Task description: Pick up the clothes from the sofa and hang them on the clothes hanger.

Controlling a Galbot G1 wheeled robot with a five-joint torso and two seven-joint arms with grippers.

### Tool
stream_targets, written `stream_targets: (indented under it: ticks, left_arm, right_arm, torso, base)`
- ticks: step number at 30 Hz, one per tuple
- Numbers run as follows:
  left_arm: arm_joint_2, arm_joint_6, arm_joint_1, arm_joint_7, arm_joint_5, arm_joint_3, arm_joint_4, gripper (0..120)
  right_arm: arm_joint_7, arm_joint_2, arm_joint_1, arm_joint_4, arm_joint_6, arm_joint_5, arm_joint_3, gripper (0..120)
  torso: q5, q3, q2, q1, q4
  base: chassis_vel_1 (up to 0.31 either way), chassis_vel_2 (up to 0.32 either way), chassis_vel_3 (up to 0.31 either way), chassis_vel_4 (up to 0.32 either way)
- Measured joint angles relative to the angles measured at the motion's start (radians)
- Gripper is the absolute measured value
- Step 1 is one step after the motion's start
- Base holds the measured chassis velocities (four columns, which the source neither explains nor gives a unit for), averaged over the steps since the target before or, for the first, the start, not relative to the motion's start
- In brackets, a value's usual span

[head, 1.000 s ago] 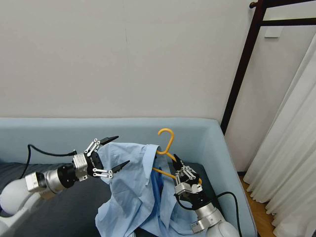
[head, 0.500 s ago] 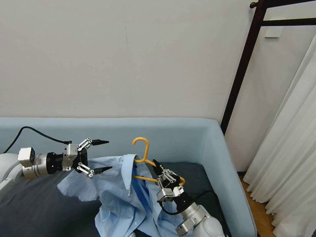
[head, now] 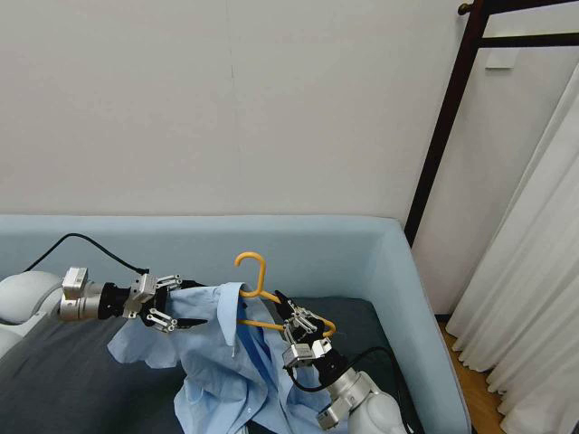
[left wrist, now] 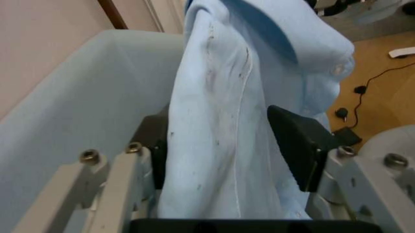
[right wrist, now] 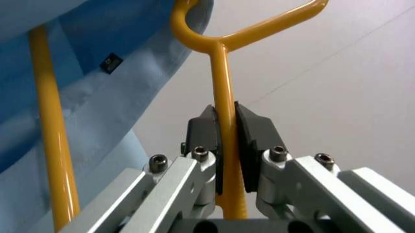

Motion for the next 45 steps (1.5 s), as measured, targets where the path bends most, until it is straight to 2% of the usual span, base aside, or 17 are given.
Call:
stream_targets:
  ticks: [1, 2, 5, 7, 11, 13, 17, 23, 28, 29, 32, 34, 37, 40, 43, 44, 45]
  left_arm:
    - [-0.005, 0.005, -0.007, 0.003, 0.005, 0.007, 0.005, 47]
    - [-0.005, 0.005, -0.007, 0.003, 0.005, 0.007, 0.005, 47]
    - [-0.015, 0.016, -0.023, 0.018, 0.013, 0.021, 0.018, 34]
    - [-0.018, 0.017, -0.030, 0.023, 0.014, 0.028, 0.024, 30]
    - [-0.034, 0.018, -0.056, 0.044, 0.015, 0.048, 0.048, 11]
    - [-0.037, 0.019, -0.060, 0.048, 0.015, 0.051, 0.051, 7]
    - [-0.040, 0.021, -0.065, 0.051, 0.013, 0.053, 0.054, 5]
    - [-0.031, 0.020, -0.055, 0.037, -0.018, 0.031, 0.052, 5]
    - [-0.025, 0.020, -0.021, 0.017, -0.043, -0.020, 0.057, 3]
    - [-0.025, 0.020, -0.021, 0.017, -0.043, -0.020, 0.057, 3]
    - [-0.023, 0.020, -0.002, 0.017, -0.043, -0.039, 0.058, 3]
    - [-0.021, 0.020, 0.004, 0.017, -0.043, -0.045, 0.058, 3]
    - [-0.016, 0.018, 0.022, 0.017, -0.042, -0.062, 0.050, 3]
    - [-0.012, 0.017, 0.027, 0.017, -0.042, -0.069, 0.048, 3]
    - [-0.005, 0.016, 0.031, 0.017, -0.043, -0.077, 0.045, 3]
    - [-0.005, 0.016, 0.031, 0.017, -0.043, -0.077, 0.045, 3]
    - [0.001, 0.015, 0.033, 0.016, -0.047, -0.083, 0.038, 3]
  right_arm:
    - [0.002, 0.000, 0.002, -0.001, 0.000, 0.000, 0.000, 6]
    - [0.002, 0.000, 0.002, -0.001, 0.000, 0.000, 0.000, 6]
    - [0.004, -0.003, 0.008, -0.001, 0.001, 0.002, 0.000, 6]
    - [0.005, -0.004, 0.010, -0.001, 0.002, 0.004, 0.000, 6]
    - [0.005, -0.005, 0.006, 0.015, -0.018, 0.052, -0.012, 6]
    - [0.005, -0.004, 0.003, 0.022, -0.022, 0.060, -0.015, 7]
    - [0.005, -0.007, 0.000, 0.038, -0.030, 0.088, -0.024, 7]
    - [-0.037, -0.031, -0.007, 0.071, -0.034, 0.245, -0.045, 14]
    - [-0.184, -0.062, -0.028, 0.147, 0.007, 0.593, -0.066, 34]
    - [-0.184, -0.062, -0.028, 0.147, 0.007, 0.593, -0.066, 34]
    - [-0.240, -0.079, -0.043, 0.186, 0.023, 0.767, -0.081, 48]
    - [-0.260, -0.084, -0.048, 0.196, 0.034, 0.809, -0.082, 51]
    - [-0.324, -0.099, -0.079, 0.219, 0.054, 0.912, -0.083, 66]
    - [-0.332, -0.108, -0.100, 0.228, 0.030, 0.960, -0.085, 72]
    - [-0.325, -0.122, -0.134, 0.229, -0.037, 1.038, -0.083, 84]
    - [-0.325, -0.122, -0.134, 0.229, -0.037, 1.038, -0.083, 84]
    - [-0.297, -0.136, -0.153, 0.228, -0.124, 1.109, -0.077, 92]
  torso:
    - [0.0000, 0.000, 0.000, 0.000, 0.0000]
    - [0.0000, 0.000, 0.000, 0.000, 0.0000]
    - [0.0000, 0.000, 0.000, 0.000, 0.0000]
    - [0.0000, 0.000, 0.000, 0.000, 0.0000]
    - [0.0000, 0.000, 0.000, 0.000, -0.0001]
    - [0.0000, 0.000, 0.000, 0.000, -0.0001]
    - [0.0000, 0.000, 0.000, 0.000, 0.0000]
    - [0.0001, 0.000, 0.000, 0.000, -0.0001]
    - [0.0000, 0.000, 0.000, 0.000, 0.0001]
    - [0.0000, 0.000, 0.000, 0.000, 0.0001]
    - [0.0000, 0.000, 0.000, 0.000, 0.0000]
    - [0.0000, 0.000, 0.000, 0.000, 0.0000]
    - [0.0000, 0.000, 0.000, 0.000, 0.0000]
    - [0.0000, 0.000, 0.000, 0.000, 0.0000]
    - [0.0001, 0.000, 0.000, 0.000, -0.0001]
    - [0.0001, 0.000, 0.000, 0.000, -0.0001]
    - [0.0000, 0.000, 0.000, 0.000, 0.0000]
  base:
    - [0.000, 0.000, 0.000, 0.000]
    - [0.000, 0.000, 0.000, 0.000]
    - [0.000, 0.000, 0.000, 0.000]
    - [0.000, 0.000, 0.000, 0.000]
    - [0.000, 0.000, 0.000, 0.000]
    - [0.000, 0.000, 0.000, 0.000]
    - [0.000, 0.000, 0.000, 0.000]
    - [0.000, 0.000, 0.000, 0.000]
    - [0.000, 0.000, 0.000, 0.000]
    - [0.000, 0.000, 0.000, 0.000]
    - [0.000, 0.000, 0.000, 0.000]
    - [0.000, 0.000, 0.000, 0.000]
    - [0.000, 0.000, 0.000, 0.000]
    - [0.000, 0.000, 0.000, 0.000]
    - [0.000, 0.000, 0.000, 0.000]
    - [0.000, 0.000, 0.000, 0.000]
    - [0.000, 0.000, 0.000, 0.000]
